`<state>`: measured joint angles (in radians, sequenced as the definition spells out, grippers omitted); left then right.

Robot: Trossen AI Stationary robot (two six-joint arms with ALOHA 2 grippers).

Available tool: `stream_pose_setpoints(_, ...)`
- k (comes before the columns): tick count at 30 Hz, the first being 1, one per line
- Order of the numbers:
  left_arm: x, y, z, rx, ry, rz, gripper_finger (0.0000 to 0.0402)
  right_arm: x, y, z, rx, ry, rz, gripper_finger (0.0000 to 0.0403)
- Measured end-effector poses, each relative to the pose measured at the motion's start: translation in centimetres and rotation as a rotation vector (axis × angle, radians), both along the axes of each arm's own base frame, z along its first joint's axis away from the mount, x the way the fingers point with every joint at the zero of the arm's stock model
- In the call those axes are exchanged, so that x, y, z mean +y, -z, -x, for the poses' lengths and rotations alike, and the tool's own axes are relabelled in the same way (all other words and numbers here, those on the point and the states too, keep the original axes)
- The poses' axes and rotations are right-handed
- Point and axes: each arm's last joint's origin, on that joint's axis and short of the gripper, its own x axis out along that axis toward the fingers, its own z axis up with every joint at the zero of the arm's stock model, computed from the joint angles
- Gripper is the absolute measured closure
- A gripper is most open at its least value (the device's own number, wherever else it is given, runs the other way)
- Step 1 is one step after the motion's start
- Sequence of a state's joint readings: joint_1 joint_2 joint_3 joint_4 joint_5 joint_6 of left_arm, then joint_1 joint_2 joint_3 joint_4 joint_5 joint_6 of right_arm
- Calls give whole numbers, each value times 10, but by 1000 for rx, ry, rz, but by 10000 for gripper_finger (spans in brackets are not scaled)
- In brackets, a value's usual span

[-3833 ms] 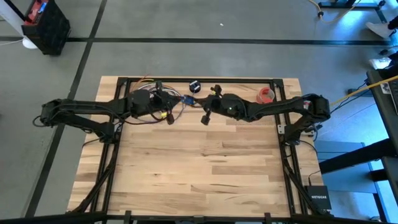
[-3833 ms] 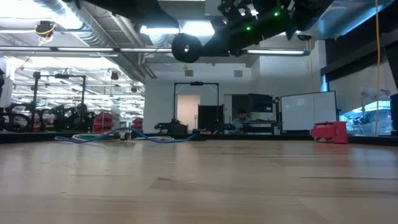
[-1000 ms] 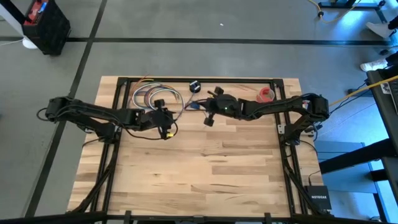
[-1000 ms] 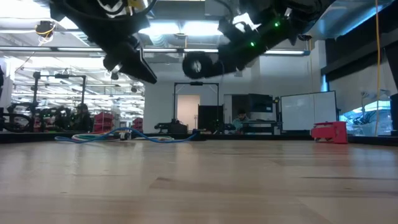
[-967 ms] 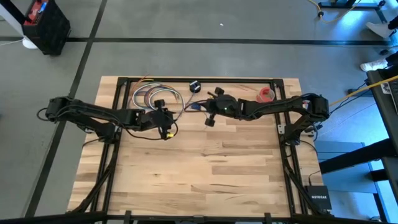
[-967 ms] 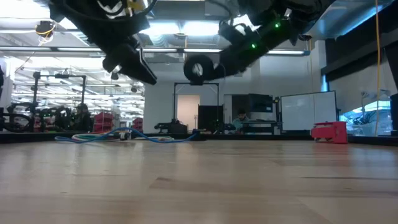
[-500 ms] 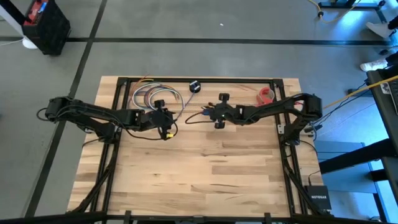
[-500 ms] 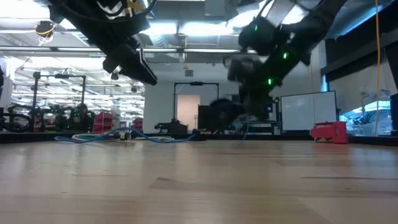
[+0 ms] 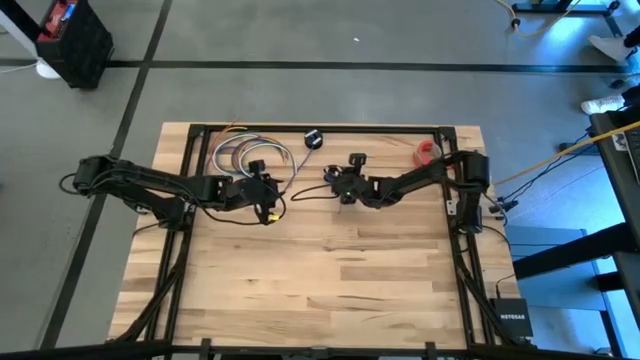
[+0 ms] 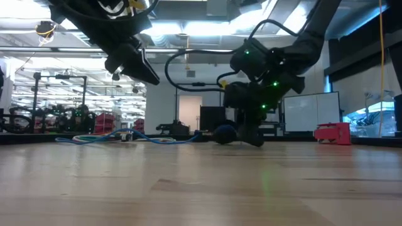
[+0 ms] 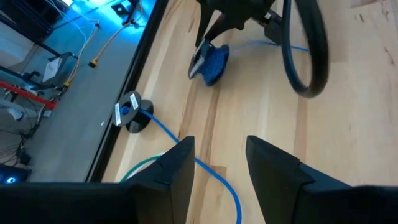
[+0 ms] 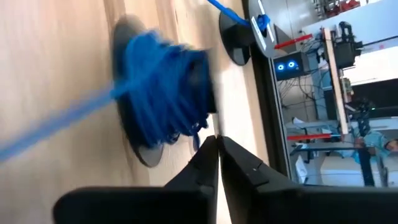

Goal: Coil cords
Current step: Coil the blue wire onto the black spool, then return to Home Position

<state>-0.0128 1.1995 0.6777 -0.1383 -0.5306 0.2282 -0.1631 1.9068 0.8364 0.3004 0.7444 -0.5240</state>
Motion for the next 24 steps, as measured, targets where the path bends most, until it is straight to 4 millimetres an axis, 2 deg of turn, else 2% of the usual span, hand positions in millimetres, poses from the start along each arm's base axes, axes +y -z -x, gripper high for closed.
stream_pose_setpoints(8, 0, 0, 0, 2, -1, 3, 263, 2, -2, -6, -22, -46, -54, 335)
stream_pose_setpoints(14, 0, 1, 1, 8, -2, 4, 263, 20, -6, -2, 53, -60, -28, 293)
stream_pose_setpoints(20, 0, 1, 1, 4, -4, 9, 263, 47, -33, 12, 119, -134, -46, 273)
stream_pose_setpoints(24, -1, 0, 0, -7, 16, 33, 263, 52, -57, 14, -73, -207, -308, 272)
